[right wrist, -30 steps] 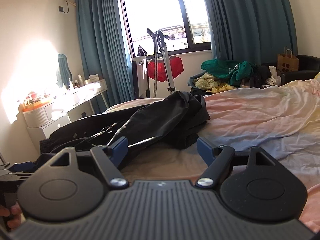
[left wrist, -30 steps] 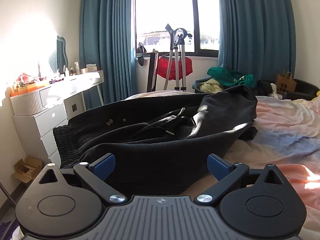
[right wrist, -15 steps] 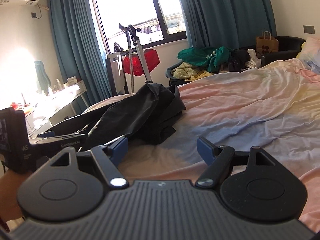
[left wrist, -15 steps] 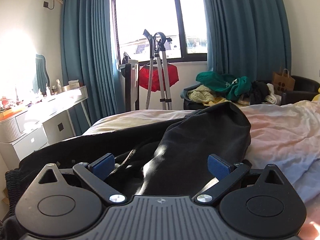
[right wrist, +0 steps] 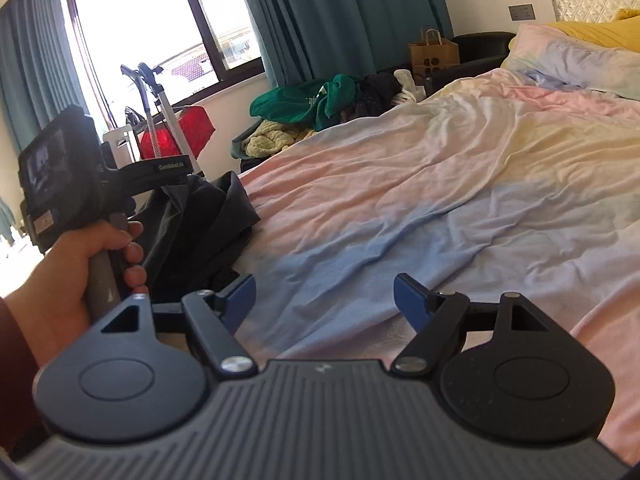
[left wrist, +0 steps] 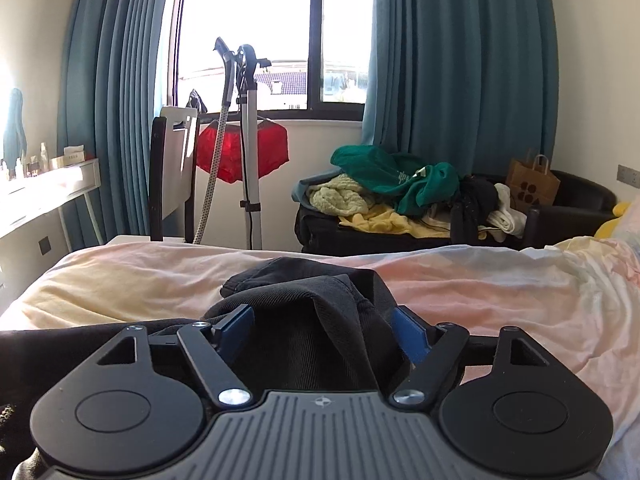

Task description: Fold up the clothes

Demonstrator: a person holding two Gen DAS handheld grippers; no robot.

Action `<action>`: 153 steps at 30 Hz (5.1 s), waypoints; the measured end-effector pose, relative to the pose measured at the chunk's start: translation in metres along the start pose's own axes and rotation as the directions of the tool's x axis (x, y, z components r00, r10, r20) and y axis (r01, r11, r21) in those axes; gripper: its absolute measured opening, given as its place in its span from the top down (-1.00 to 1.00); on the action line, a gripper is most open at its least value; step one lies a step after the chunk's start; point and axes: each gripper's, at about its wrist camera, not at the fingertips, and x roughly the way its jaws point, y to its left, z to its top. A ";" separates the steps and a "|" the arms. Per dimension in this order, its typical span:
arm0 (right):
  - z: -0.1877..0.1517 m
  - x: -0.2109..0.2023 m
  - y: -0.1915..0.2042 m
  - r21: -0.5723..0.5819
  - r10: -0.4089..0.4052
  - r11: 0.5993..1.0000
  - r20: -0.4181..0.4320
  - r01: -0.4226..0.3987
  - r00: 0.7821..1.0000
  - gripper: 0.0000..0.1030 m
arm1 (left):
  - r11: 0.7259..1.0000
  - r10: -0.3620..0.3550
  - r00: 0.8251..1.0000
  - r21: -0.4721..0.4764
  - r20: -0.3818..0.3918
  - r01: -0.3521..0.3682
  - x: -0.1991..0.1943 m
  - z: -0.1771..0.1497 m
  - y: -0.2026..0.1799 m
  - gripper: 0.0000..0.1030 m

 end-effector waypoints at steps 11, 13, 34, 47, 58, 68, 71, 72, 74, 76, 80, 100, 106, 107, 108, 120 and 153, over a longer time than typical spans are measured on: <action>-0.001 0.013 -0.009 0.009 -0.035 0.999 0.024 0.035 0.999 -0.51 | 0.987 -0.158 0.987 -0.043 -0.026 0.157 -0.078 0.022 0.031 0.94; 0.002 0.006 -0.008 0.000 -0.026 1.000 0.051 0.026 0.998 -0.51 | 0.978 -0.208 0.978 -0.023 -0.013 0.208 -0.124 0.014 0.041 0.94; -0.004 -0.047 0.064 -0.189 0.359 0.906 -0.129 -0.379 0.924 -0.38 | 0.952 -0.268 0.959 -0.176 -0.088 0.250 -0.317 -0.161 0.139 0.87; 0.027 0.118 0.253 -0.300 0.242 0.889 -0.333 -0.346 0.911 -0.36 | 0.925 -0.348 0.935 -0.188 -0.065 0.331 -0.292 -0.168 0.158 0.87; 0.018 0.157 0.265 -0.347 0.045 0.932 -0.186 -0.108 0.982 0.86 | 0.878 -0.423 0.905 -0.269 -0.048 0.396 -0.273 -0.177 0.182 0.87; 0.110 0.054 0.098 -0.023 -0.028 0.999 0.086 0.030 0.996 0.87 | 0.876 -0.439 0.898 -0.214 0.020 0.433 -0.299 -0.167 0.156 0.78; 0.102 0.032 0.017 0.110 -0.112 0.989 0.080 0.102 0.991 0.87 | 0.876 -0.445 0.895 -0.187 0.034 0.444 -0.309 -0.165 0.146 0.54; 0.096 0.028 -0.006 0.137 -0.141 0.982 0.064 0.131 0.988 0.87 | 0.885 -0.438 0.898 -0.164 0.029 0.437 -0.313 -0.165 0.141 0.36; 0.080 0.022 -0.051 0.215 -0.181 0.961 0.008 0.175 0.983 0.87 | 0.898 -0.422 0.906 -0.133 0.010 0.420 -0.321 -0.165 0.134 0.12; 0.062 0.017 -0.089 0.323 -0.187 0.925 -0.067 0.199 0.980 0.87 | 0.901 -0.411 0.911 -0.150 0.003 0.407 -0.331 -0.168 0.134 -0.03; 0.022 0.017 -0.146 0.615 -0.083 0.758 -0.239 0.216 0.968 0.82 | 0.910 -0.375 0.926 -0.210 -0.053 0.356 -0.345 -0.170 0.142 -0.10; 0.005 0.048 -0.136 0.707 0.046 0.696 -0.220 0.127 0.974 0.74 | 0.841 -0.189 0.968 -0.536 -0.164 0.074 -0.357 -0.187 0.231 -0.28; 0.041 0.060 -0.130 0.582 -0.102 0.804 -0.072 0.125 0.992 0.86 | 0.787 -0.207 0.966 -0.613 -0.158 0.068 -0.350 -0.196 0.241 -0.30; 0.047 0.062 -0.129 0.559 -0.124 0.819 -0.045 0.128 0.991 0.86 | 0.768 -0.206 0.965 -0.638 -0.165 0.055 -0.348 -0.199 0.245 -0.31; 0.053 0.064 -0.128 0.536 -0.145 0.834 -0.017 0.131 0.989 0.87 | 0.747 -0.204 0.964 -0.664 -0.170 0.041 -0.347 -0.202 0.251 -0.33; 0.040 0.111 -0.215 0.661 -0.397 0.680 -0.029 0.316 0.917 0.87 | 0.272 -0.075 0.983 -0.952 -0.170 -0.144 -0.336 -0.250 0.333 -0.57; 0.101 0.067 -0.141 0.393 -0.504 0.833 0.243 0.391 0.829 0.86 | 0.354 0.070 0.986 -0.921 -0.150 -0.165 -0.419 -0.193 0.440 0.66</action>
